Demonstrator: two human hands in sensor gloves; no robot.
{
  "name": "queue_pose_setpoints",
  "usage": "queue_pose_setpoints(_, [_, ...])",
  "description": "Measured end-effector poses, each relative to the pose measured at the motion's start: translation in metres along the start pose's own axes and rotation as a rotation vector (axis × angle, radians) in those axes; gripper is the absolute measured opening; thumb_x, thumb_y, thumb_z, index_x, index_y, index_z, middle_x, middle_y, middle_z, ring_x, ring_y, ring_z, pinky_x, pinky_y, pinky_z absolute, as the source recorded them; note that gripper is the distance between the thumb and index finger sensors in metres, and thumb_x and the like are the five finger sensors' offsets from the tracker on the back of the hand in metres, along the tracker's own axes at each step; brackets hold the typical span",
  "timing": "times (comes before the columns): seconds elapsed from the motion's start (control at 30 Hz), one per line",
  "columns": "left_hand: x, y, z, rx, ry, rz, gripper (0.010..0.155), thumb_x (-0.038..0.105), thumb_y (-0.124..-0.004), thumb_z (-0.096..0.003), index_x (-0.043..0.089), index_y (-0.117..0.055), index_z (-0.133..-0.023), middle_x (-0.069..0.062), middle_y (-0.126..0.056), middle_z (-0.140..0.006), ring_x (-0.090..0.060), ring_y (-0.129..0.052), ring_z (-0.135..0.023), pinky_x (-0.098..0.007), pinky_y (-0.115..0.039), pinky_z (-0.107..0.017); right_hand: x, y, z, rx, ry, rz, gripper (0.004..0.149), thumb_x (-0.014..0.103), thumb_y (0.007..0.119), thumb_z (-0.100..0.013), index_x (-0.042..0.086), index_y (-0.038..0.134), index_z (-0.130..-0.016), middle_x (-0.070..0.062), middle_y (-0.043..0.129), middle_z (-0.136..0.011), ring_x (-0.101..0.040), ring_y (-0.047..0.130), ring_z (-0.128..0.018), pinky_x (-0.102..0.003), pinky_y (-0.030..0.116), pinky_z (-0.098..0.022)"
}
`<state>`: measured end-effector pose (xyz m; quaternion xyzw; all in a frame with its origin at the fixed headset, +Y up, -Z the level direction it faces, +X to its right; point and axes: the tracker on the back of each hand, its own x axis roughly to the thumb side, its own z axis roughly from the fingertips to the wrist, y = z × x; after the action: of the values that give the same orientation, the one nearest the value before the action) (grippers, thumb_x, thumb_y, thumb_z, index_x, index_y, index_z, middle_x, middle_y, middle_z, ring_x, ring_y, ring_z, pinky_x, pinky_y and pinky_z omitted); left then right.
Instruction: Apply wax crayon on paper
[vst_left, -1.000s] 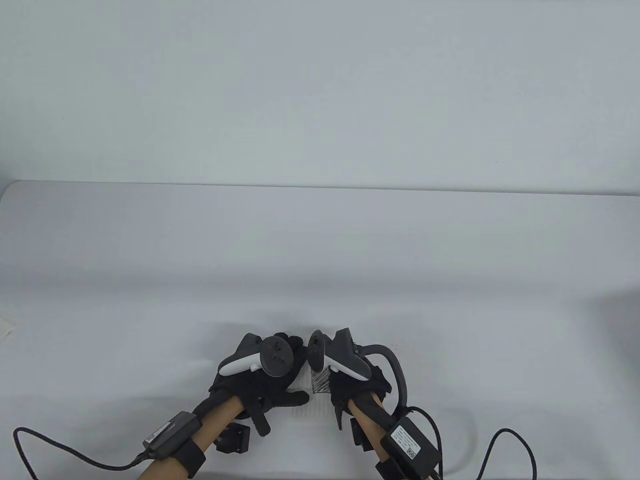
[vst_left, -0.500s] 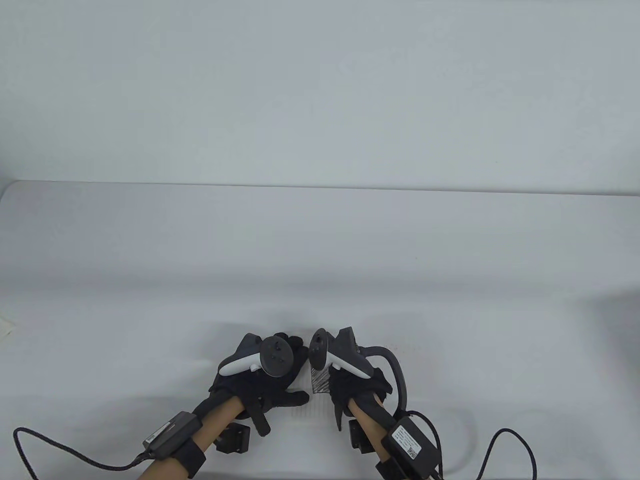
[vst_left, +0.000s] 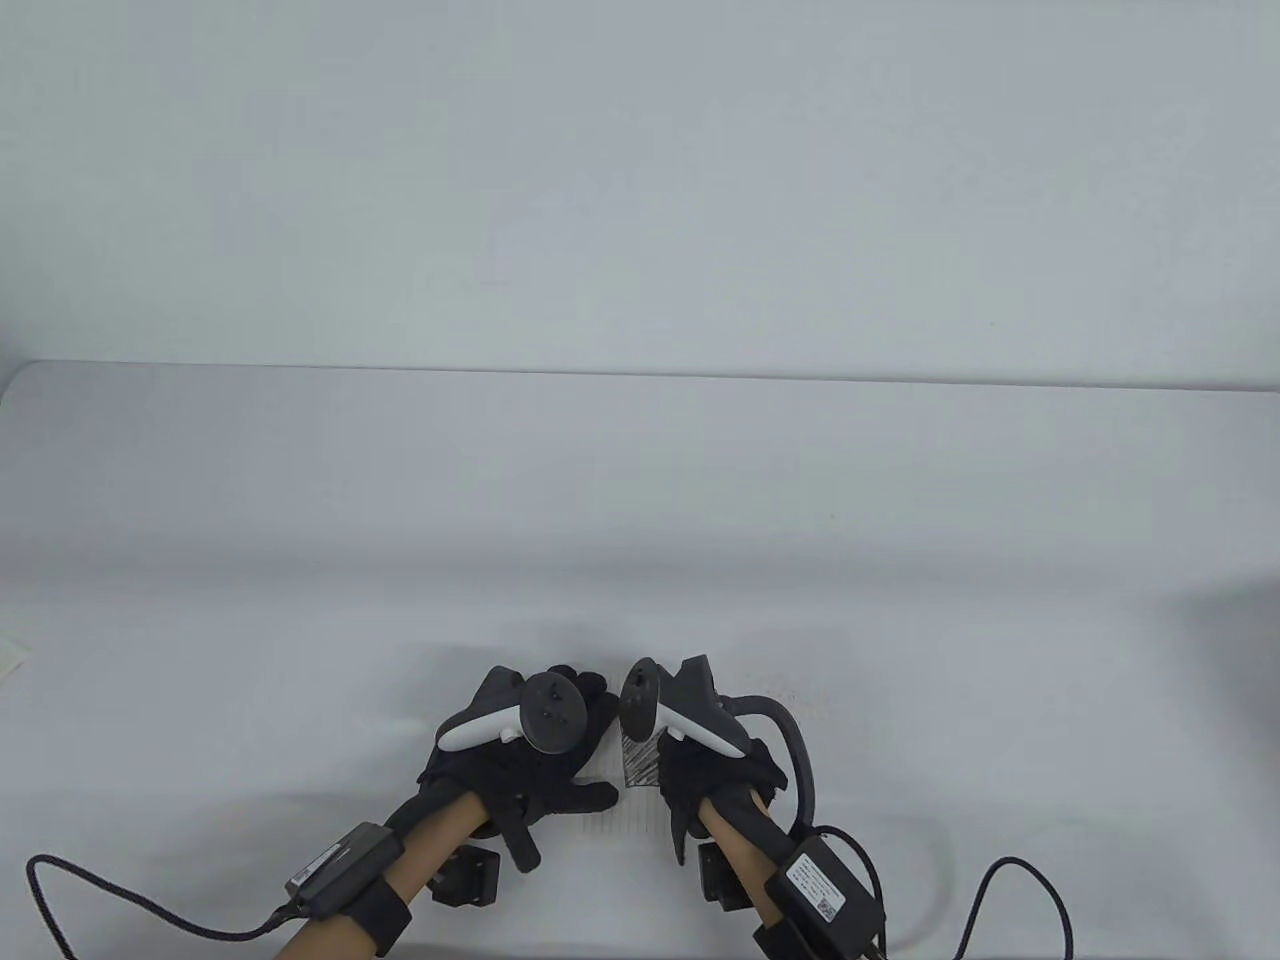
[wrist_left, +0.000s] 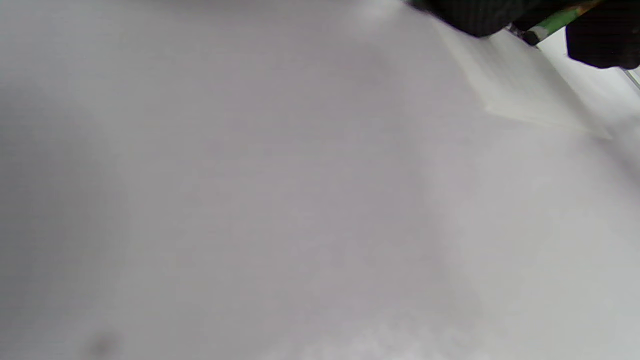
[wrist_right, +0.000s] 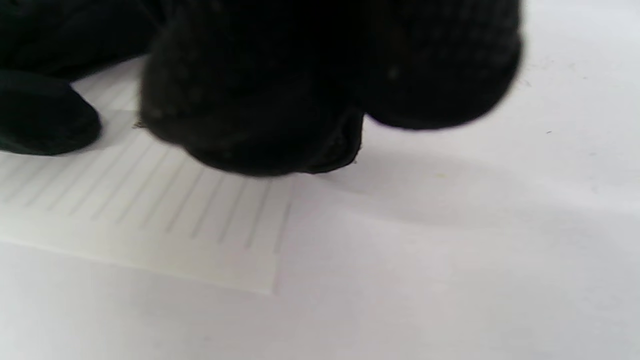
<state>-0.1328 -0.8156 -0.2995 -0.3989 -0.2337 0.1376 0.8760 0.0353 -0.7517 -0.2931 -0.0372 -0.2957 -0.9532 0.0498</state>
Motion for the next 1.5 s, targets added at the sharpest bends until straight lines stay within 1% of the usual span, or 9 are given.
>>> queue_pose_setpoints(0.07, [0.000, 0.000, 0.000, 0.000, 0.001, -0.001, 0.089, 0.064, -0.053, -0.0547, 0.041, 0.020, -0.101, 0.016, 0.034, -0.104, -0.015, 0.039, -0.094, -0.050, 0.029, -0.061, -0.001, -0.002, -0.001, -0.059, 0.070, 0.084, 0.038, 0.027, 0.075, -0.052, 0.009, 0.081, -0.085, -0.012, 0.100, -0.053, -0.001, 0.100, -0.018, -0.024, 0.089, -0.015])
queue_pose_setpoints(0.13, [0.000, 0.000, 0.000, 0.000, 0.000, -0.001, 0.089, 0.064, -0.053, -0.0548, 0.041, 0.020, -0.101, 0.016, 0.034, -0.104, -0.014, 0.039, -0.094, -0.050, 0.029, -0.061, 0.000, -0.001, 0.002, -0.072, 0.011, 0.066, 0.038, 0.028, 0.075, -0.052, 0.010, 0.080, -0.085, -0.011, 0.100, -0.053, 0.000, 0.100, -0.017, -0.022, 0.090, -0.015])
queue_pose_setpoints(0.2, [0.000, 0.000, 0.000, -0.001, 0.000, 0.000, 0.089, 0.064, -0.053, -0.0547, 0.041, 0.020, -0.101, 0.017, 0.034, -0.104, -0.014, 0.039, -0.094, -0.050, 0.029, -0.061, 0.000, 0.003, 0.001, 0.024, -0.079, -0.059, 0.039, 0.027, 0.075, -0.053, 0.008, 0.079, -0.086, -0.012, 0.100, -0.054, -0.001, 0.100, -0.018, -0.023, 0.089, -0.015])
queue_pose_setpoints(0.37, [0.000, 0.000, 0.000, -0.001, 0.000, 0.000, 0.089, 0.064, -0.053, -0.0547, 0.041, 0.020, -0.101, 0.016, 0.034, -0.104, -0.015, 0.039, -0.094, -0.050, 0.029, -0.060, 0.000, -0.001, 0.001, -0.107, 0.067, 0.118, 0.038, 0.028, 0.075, -0.052, 0.009, 0.080, -0.085, -0.011, 0.100, -0.054, -0.001, 0.100, -0.018, -0.024, 0.089, -0.015])
queue_pose_setpoints(0.5, [0.000, 0.000, 0.000, -0.001, 0.000, 0.001, 0.089, 0.064, -0.053, -0.0547, 0.041, 0.020, -0.101, 0.016, 0.034, -0.104, -0.015, 0.039, -0.094, -0.050, 0.029, -0.060, 0.011, 0.004, -0.001, -0.042, -0.127, -0.084, 0.038, 0.027, 0.075, -0.052, 0.009, 0.080, -0.086, -0.012, 0.099, -0.054, -0.002, 0.100, -0.018, -0.024, 0.089, -0.015])
queue_pose_setpoints(0.67, [0.000, 0.000, 0.000, -0.001, 0.000, 0.000, 0.089, 0.064, -0.053, -0.0549, 0.041, 0.020, -0.101, 0.016, 0.034, -0.104, -0.014, 0.039, -0.094, -0.050, 0.029, -0.060, 0.003, -0.002, -0.002, -0.178, 0.077, 0.200, 0.038, 0.028, 0.075, -0.052, 0.011, 0.080, -0.085, -0.011, 0.099, -0.054, -0.001, 0.100, -0.018, -0.024, 0.089, -0.015])
queue_pose_setpoints(0.8, [0.000, 0.000, 0.000, -0.002, -0.001, 0.001, 0.089, 0.064, -0.053, -0.0548, 0.041, 0.020, -0.101, 0.017, 0.034, -0.104, -0.014, 0.040, -0.094, -0.049, 0.029, -0.060, 0.010, 0.002, 0.001, -0.080, -0.150, -0.074, 0.038, 0.028, 0.075, -0.052, 0.010, 0.079, -0.086, -0.011, 0.099, -0.055, -0.001, 0.100, -0.018, -0.024, 0.089, -0.015])
queue_pose_setpoints(1.07, [0.000, 0.000, 0.000, -0.002, -0.002, 0.004, 0.089, 0.064, -0.053, -0.0549, 0.041, 0.020, -0.101, 0.017, 0.034, -0.104, -0.014, 0.040, -0.094, -0.049, 0.029, -0.060, -0.002, -0.001, -0.004, -0.109, 0.015, 0.016, 0.038, 0.029, 0.074, -0.053, 0.011, 0.080, -0.085, -0.010, 0.099, -0.054, -0.001, 0.099, -0.018, -0.024, 0.089, -0.015])
queue_pose_setpoints(1.5, [-0.001, -0.001, 0.000, -0.011, -0.005, 0.017, 0.088, 0.064, -0.052, -0.0551, 0.043, 0.021, -0.100, 0.018, 0.035, -0.103, -0.013, 0.041, -0.093, -0.048, 0.031, -0.059, -0.003, -0.002, -0.006, -0.097, -0.028, 0.006, 0.038, 0.028, 0.074, -0.052, 0.010, 0.079, -0.086, -0.011, 0.099, -0.055, -0.003, 0.099, -0.019, -0.025, 0.089, -0.016])
